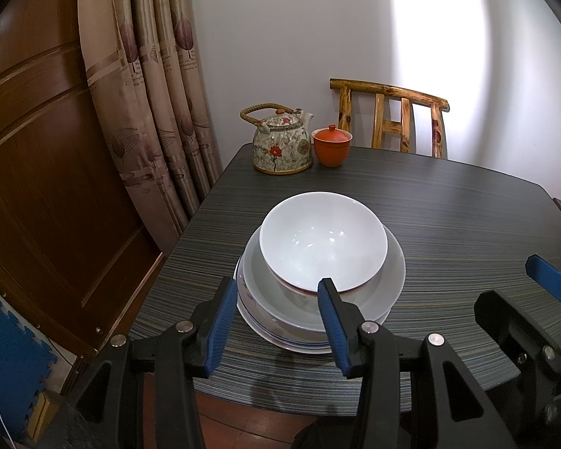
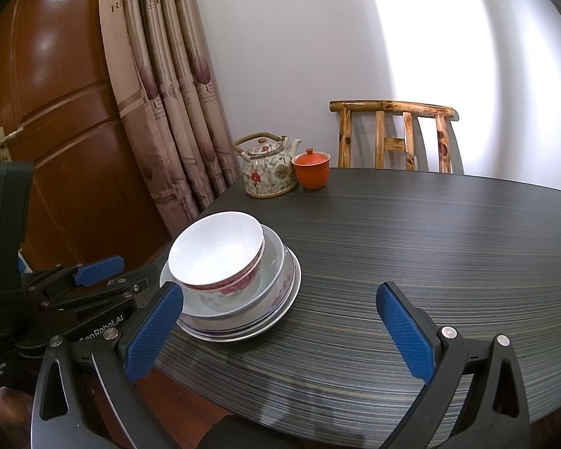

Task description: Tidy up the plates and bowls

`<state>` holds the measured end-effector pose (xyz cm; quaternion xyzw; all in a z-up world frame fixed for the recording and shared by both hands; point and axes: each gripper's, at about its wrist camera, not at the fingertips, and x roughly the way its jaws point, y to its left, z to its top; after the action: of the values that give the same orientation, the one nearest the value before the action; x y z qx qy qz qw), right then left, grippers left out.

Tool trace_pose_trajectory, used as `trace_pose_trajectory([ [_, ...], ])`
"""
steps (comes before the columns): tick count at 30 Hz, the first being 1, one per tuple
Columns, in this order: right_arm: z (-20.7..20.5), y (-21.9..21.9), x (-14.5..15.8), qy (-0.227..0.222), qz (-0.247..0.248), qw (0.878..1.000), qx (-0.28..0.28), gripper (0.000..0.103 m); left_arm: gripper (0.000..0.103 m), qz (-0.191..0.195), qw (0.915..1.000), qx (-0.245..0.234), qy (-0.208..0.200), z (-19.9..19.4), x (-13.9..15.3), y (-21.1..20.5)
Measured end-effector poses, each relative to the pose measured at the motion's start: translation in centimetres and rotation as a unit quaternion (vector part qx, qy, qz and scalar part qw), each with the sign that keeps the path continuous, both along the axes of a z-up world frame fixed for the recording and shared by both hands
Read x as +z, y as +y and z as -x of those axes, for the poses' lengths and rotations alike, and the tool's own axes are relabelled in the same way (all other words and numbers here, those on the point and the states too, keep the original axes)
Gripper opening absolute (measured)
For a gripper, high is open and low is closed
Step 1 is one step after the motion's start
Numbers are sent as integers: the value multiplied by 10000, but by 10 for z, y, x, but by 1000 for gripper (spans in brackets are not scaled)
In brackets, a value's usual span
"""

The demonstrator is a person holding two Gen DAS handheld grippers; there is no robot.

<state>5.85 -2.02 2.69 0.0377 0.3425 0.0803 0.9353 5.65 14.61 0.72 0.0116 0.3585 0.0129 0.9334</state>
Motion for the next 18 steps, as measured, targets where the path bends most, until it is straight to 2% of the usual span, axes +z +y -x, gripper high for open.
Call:
trace_pose_trajectory([
  [18,0,-1,-2,7,2,10000,16,102,46,-53,10000,2,67,0,-6,3],
])
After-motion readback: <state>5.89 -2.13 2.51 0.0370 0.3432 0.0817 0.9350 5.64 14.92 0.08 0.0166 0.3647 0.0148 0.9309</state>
